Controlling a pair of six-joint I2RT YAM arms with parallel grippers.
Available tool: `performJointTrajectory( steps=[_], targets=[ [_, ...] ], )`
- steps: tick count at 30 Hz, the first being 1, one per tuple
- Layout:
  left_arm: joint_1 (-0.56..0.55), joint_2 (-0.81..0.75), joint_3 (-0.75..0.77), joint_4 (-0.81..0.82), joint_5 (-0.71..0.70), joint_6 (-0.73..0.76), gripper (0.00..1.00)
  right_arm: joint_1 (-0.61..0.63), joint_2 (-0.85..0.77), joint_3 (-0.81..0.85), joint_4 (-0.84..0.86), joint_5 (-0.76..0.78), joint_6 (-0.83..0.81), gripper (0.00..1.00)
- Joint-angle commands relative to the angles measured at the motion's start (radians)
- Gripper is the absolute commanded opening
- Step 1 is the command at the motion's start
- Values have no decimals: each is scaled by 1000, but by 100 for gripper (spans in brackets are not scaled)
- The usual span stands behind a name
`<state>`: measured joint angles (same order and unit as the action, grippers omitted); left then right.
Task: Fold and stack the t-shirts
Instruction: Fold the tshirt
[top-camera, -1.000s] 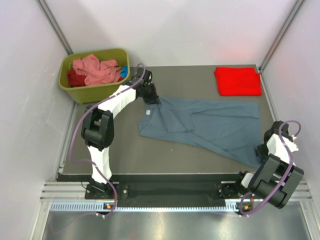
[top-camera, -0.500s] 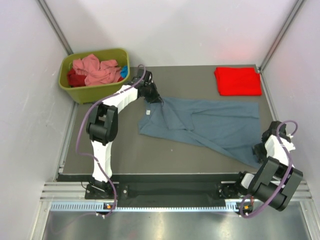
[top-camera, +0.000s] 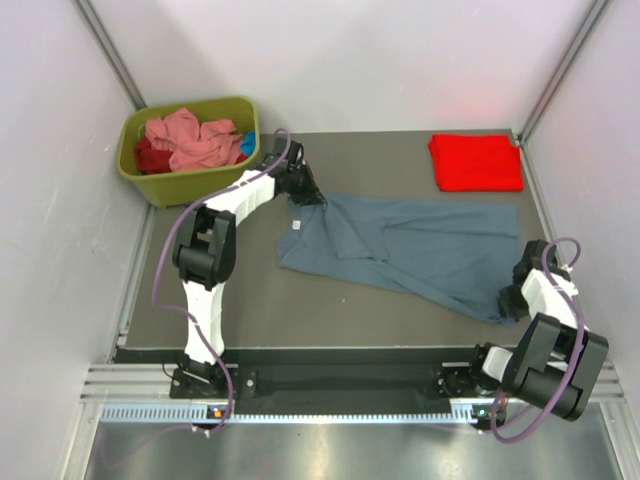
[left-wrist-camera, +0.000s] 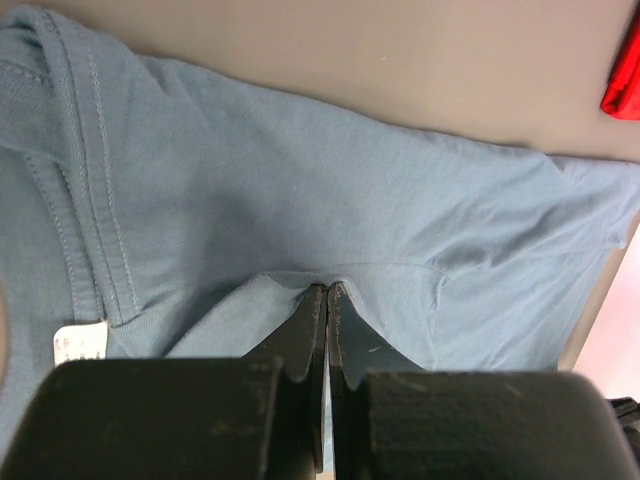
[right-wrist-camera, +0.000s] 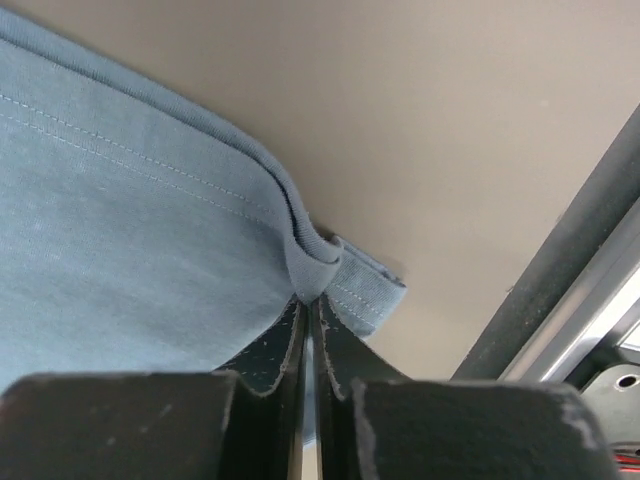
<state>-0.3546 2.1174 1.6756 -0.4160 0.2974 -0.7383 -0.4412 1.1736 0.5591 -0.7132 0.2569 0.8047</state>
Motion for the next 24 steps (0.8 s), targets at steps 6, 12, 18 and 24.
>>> performJointTrajectory(
  steps=[6, 12, 18, 24],
  targets=[
    [3, -238, -117, 2, 0, 8, 0, 42, -110, 81, 37, 42, -94, 0],
    [3, -309, -134, -55, -26, 25, 0, 82, -37, 157, 38, 51, -110, 0],
    [5, -275, -71, -116, -87, 68, 0, 84, 110, 254, 60, 42, -173, 0],
    [6, -254, -60, -109, -159, 96, 0, 96, 262, 380, 75, -11, -257, 0]
  ],
)
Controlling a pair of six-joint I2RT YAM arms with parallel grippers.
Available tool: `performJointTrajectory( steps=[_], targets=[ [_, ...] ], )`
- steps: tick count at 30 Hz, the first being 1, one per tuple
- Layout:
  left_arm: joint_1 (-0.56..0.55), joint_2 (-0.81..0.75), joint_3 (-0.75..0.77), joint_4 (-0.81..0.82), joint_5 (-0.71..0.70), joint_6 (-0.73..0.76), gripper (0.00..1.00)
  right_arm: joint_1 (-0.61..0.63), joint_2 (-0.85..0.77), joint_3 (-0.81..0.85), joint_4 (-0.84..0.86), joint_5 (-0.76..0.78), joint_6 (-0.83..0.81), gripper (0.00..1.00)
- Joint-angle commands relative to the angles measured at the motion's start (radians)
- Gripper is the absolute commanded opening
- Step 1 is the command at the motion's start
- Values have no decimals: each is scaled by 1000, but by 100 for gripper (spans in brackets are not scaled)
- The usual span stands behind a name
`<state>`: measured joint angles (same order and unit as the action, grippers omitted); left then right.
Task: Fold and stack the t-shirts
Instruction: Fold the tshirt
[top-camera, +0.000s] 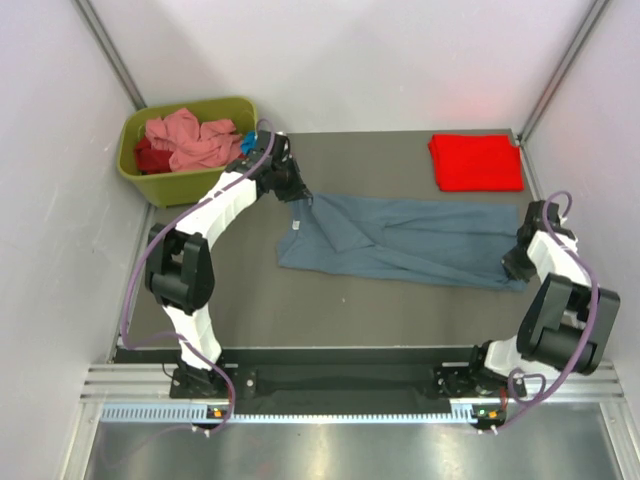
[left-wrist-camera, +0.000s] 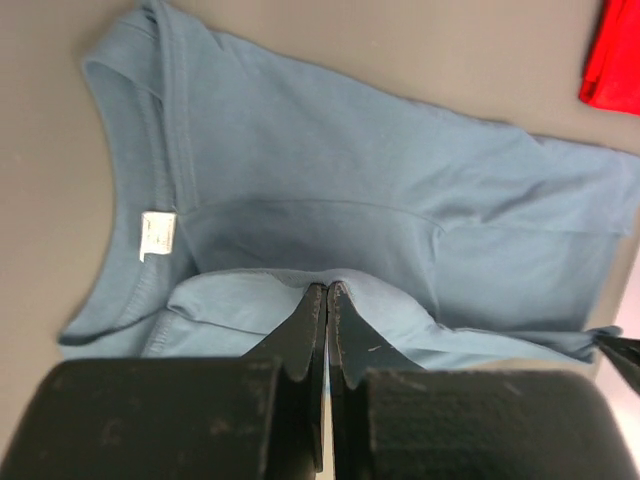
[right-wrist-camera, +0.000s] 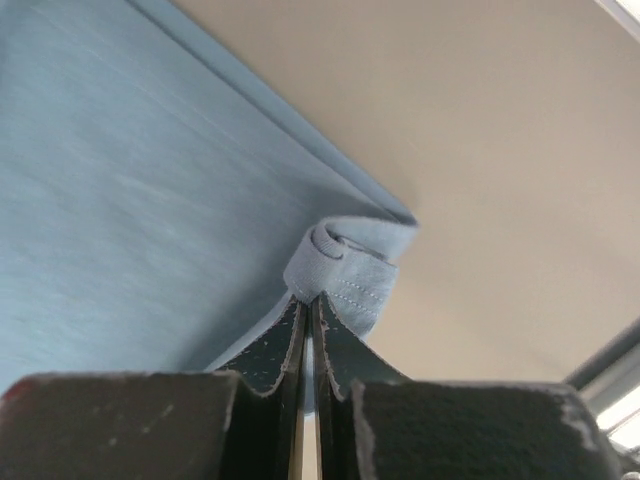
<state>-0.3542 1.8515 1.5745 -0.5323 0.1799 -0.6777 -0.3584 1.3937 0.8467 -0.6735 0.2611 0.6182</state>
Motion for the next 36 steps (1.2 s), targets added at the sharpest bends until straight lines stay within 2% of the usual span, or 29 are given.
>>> performJointTrajectory(
  steps=[1, 2, 3, 4, 5, 8, 12, 17, 21, 25, 31, 36],
  targets=[
    [6, 15, 36, 24, -4, 40, 0, 15, 82, 126, 29, -28, -72, 1],
    [4, 18, 18, 73, 89, 40, 0, 15, 97, 140, 22, -52, -77, 7],
    [3, 21, 7, 90, 124, 30, 0, 15, 117, 152, 12, -59, -84, 12],
    [-2, 25, 2, 91, 136, 29, 0, 15, 122, 167, 8, -62, -84, 16],
    [-6, 23, 1, 68, 130, 32, 0, 13, 123, 173, 6, -68, -83, 25],
    [-9, 5, -31, 75, 99, 43, 0, 13, 107, 198, -17, -77, -61, 37],
    [-9, -2, -28, 60, 113, 63, 0, -5, 74, 213, -57, -109, -37, 40],
    [-26, -14, -68, 87, 154, 50, 0, -47, 41, 140, -29, -177, -17, 42],
    [-35, -34, -141, 193, 204, 20, 0, -152, 70, 115, -24, -332, 0, 42],
    [-46, -40, -146, 212, 204, 29, 0, -203, 77, 167, -95, -306, 6, 43],
    [-51, -41, -162, 236, 196, 40, 0, -214, 80, 206, -179, -324, 28, 44],
    [-51, -37, -185, 258, 214, 46, 0, -212, 80, 189, -172, -301, 31, 45]
  ],
)
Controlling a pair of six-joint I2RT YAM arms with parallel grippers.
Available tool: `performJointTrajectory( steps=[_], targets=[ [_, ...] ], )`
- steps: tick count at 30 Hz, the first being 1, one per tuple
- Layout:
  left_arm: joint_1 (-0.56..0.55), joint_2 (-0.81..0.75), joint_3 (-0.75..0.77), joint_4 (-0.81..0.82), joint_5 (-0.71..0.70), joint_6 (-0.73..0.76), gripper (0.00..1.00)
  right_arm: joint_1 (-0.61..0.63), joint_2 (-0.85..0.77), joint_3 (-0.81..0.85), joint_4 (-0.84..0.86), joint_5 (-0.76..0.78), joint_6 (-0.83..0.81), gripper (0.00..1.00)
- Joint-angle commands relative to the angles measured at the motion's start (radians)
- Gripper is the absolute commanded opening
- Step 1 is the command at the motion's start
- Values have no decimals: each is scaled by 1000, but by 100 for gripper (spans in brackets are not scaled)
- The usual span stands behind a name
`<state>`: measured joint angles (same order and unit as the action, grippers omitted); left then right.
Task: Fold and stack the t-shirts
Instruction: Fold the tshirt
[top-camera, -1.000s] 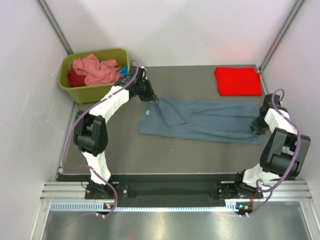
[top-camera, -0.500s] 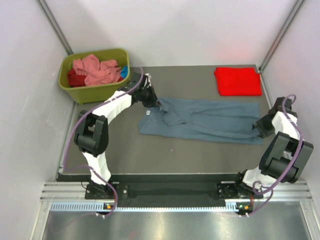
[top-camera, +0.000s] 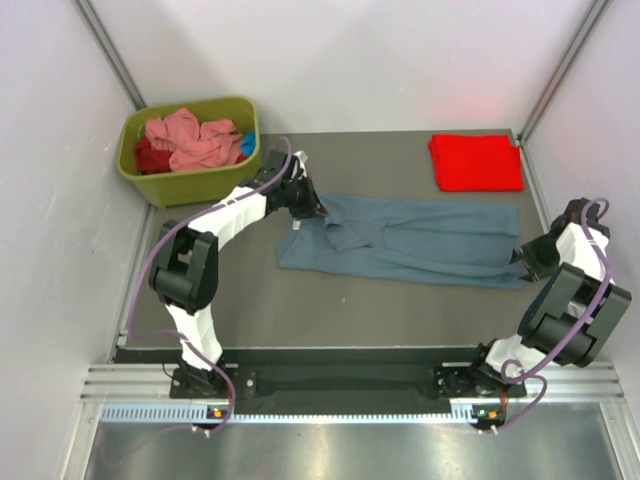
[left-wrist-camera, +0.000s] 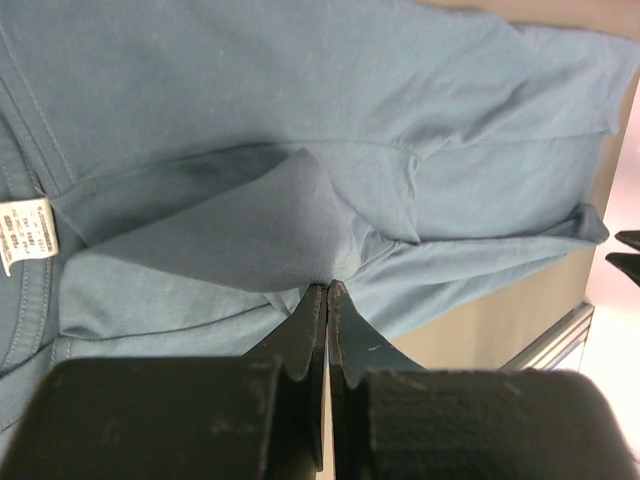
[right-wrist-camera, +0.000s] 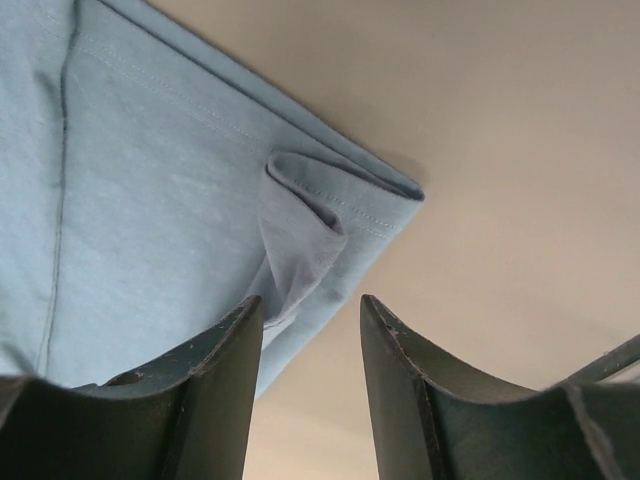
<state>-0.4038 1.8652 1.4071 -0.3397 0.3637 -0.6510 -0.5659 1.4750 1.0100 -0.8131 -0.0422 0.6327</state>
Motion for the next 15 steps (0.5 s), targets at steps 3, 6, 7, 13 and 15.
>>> performJointTrajectory(
  steps=[3, 6, 7, 13, 15],
  targets=[
    [-1, -44, -17, 73, 50, 13, 0, -6, -2, 4, -14, -19, 36, 45],
    [-1, -43, -11, 84, 60, 11, 0, -6, -21, -20, -14, -36, 70, 45],
    [-3, -43, -10, 79, 58, 16, 0, -6, -36, -34, -14, -30, 79, 45],
    [-3, -34, -2, 82, 83, 13, 0, -5, -68, -96, 32, 2, 145, 45],
    [-3, -35, 3, 73, 83, 14, 0, -6, -70, -111, 55, 2, 166, 45]
  ],
)
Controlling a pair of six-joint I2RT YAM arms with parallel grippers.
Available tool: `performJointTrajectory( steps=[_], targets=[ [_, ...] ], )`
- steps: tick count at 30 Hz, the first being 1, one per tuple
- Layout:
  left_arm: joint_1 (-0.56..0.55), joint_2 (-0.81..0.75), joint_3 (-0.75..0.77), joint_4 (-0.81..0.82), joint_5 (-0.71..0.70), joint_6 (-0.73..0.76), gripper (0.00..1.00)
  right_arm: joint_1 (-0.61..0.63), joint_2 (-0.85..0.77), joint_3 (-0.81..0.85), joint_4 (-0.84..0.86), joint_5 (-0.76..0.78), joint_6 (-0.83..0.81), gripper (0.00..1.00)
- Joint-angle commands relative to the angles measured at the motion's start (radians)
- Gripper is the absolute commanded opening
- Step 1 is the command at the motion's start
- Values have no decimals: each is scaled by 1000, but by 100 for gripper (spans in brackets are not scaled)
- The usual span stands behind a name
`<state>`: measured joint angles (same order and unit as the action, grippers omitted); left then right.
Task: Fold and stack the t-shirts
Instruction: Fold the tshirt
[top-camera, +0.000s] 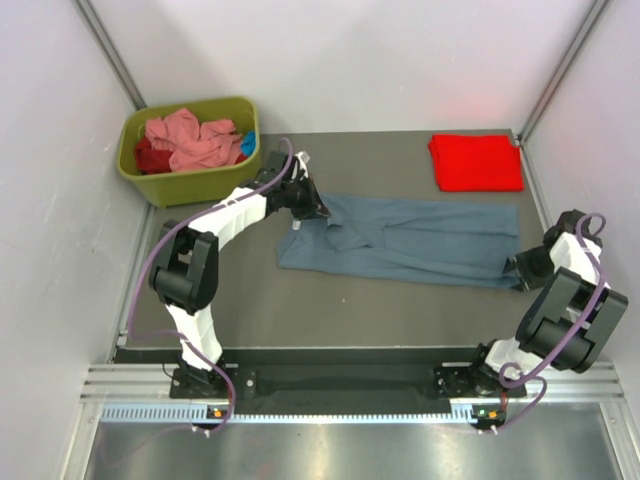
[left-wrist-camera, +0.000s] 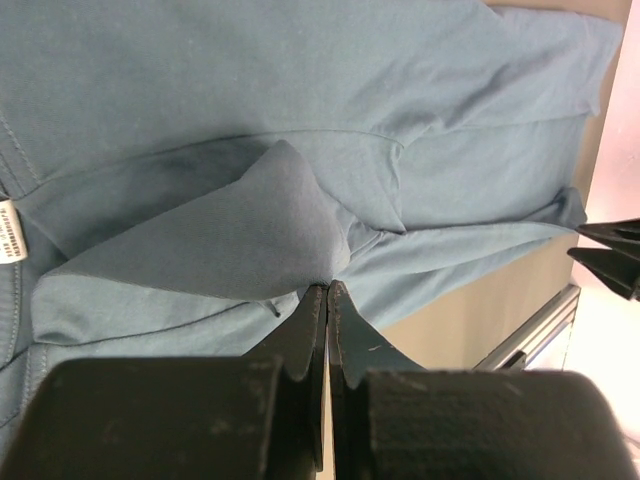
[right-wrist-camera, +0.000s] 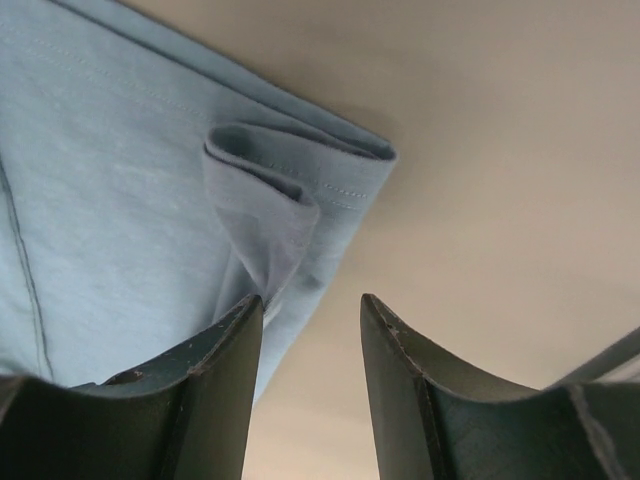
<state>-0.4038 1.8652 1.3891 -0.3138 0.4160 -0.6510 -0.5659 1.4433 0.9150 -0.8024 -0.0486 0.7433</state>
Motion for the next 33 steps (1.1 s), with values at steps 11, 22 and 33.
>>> performJointTrajectory(
  steps=[11, 22, 33],
  targets=[
    [-3, -55, 25, 27, 4, 31, 0, -5, 0, -22, 161, -5, 71, 43],
    [-7, -54, 24, 45, 12, -13, 0, -5, 19, -53, 174, -13, 96, 39],
    [-15, -104, 40, 6, -55, -10, 0, -5, -24, -56, 183, 38, 93, 10]
  ],
)
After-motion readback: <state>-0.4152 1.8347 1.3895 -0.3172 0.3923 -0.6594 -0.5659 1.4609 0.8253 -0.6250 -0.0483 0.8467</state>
